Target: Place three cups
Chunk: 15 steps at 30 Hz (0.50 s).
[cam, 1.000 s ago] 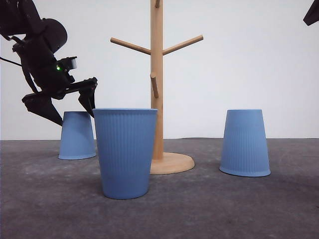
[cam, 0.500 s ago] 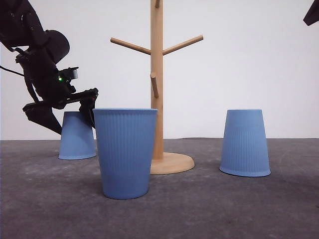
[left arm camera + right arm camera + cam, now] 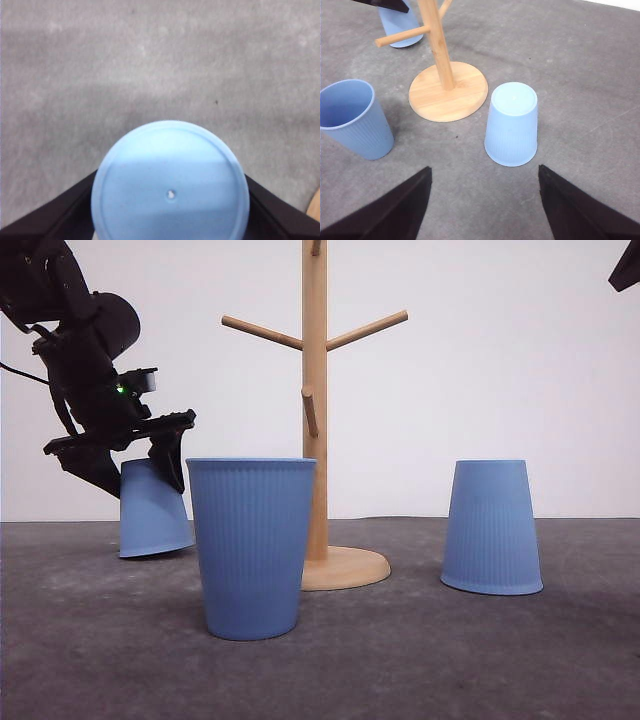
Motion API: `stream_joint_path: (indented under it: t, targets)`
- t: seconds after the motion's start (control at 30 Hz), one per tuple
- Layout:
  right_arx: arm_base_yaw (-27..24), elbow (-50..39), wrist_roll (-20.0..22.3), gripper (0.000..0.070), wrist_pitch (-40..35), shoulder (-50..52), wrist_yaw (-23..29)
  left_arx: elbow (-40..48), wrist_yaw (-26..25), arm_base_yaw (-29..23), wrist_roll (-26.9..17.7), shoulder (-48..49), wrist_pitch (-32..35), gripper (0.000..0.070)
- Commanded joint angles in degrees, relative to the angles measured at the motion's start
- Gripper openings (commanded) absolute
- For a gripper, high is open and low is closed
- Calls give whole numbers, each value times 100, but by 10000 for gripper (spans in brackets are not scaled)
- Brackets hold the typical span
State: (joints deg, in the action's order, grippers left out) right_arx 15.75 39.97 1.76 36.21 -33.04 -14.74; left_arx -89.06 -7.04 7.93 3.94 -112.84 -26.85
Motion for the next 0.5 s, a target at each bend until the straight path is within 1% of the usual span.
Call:
stream_joint_path:
  t: [0.0, 0.17, 0.27, 0.37, 0.47]
  targets:
    - [28, 101, 39, 429, -59, -20, 17, -160, -47, -27, 4, 171, 24, 387]
    - [28, 101, 39, 429, -59, -20, 15, -160, -362, -142, 188, 581, -58, 387]
    - [28, 101, 39, 429, -59, -20, 15, -160, -709, -228, 401, 794, -158, 387]
    - [28, 101, 39, 429, -57, -17, 15, -159, -1079, -321, 645, 985, -404, 387]
    - [28, 101, 39, 429, -57, -17, 15, -123, -1433, -395, 758, 1172, -603, 385]
